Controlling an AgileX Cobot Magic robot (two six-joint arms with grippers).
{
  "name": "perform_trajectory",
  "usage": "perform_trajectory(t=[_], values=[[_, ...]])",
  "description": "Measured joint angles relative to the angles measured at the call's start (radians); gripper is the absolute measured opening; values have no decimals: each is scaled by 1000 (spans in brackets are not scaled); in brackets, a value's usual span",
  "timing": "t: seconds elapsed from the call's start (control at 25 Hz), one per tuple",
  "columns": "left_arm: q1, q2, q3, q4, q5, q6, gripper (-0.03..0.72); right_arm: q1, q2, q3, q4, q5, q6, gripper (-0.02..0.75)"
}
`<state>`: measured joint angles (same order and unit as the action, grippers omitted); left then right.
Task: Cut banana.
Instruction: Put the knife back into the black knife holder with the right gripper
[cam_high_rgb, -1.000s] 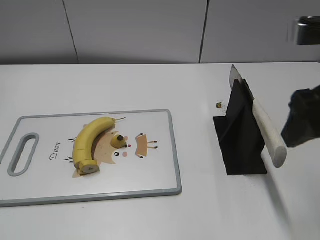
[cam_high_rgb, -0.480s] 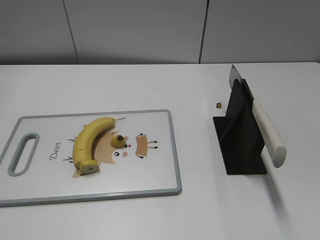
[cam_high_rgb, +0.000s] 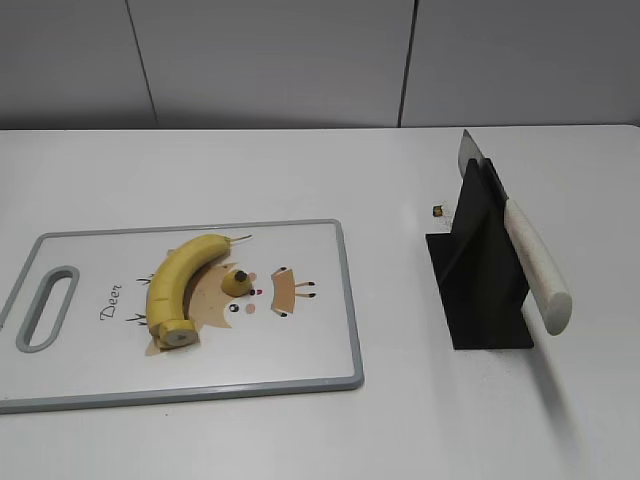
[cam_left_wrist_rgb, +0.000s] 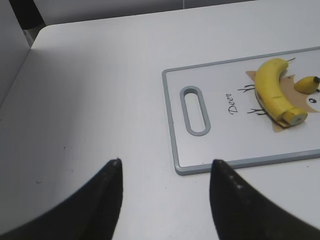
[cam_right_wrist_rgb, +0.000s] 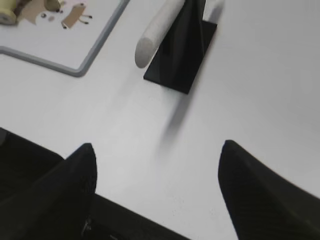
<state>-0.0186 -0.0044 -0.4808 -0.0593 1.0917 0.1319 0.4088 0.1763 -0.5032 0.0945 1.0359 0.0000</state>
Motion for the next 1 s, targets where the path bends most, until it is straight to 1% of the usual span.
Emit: perform_trajectory(t=[0.2,0.36,0.44,0.6,0.8,0.88,1.0], values=[[0,0,0,0,1,0,543,0,-159,0,1,0,0,572],[0,-1,0,0,1,0,543,-21,-183,0,16,2,0,572],[0,-1,0,0,1,0,541,-65,-183,1,36,2,0,572],[0,-1,0,0,1,0,534,-201,-183,1,69,1,0,572],[0,-1,0,0,1,0,533,-360,-183,1,79,1,0,572],[0,-1,0,0,1,0,533,-398,-183,1,80,1,0,572],[0,-1,0,0,1,0,533,-407,-183,1,82,1,0,572]])
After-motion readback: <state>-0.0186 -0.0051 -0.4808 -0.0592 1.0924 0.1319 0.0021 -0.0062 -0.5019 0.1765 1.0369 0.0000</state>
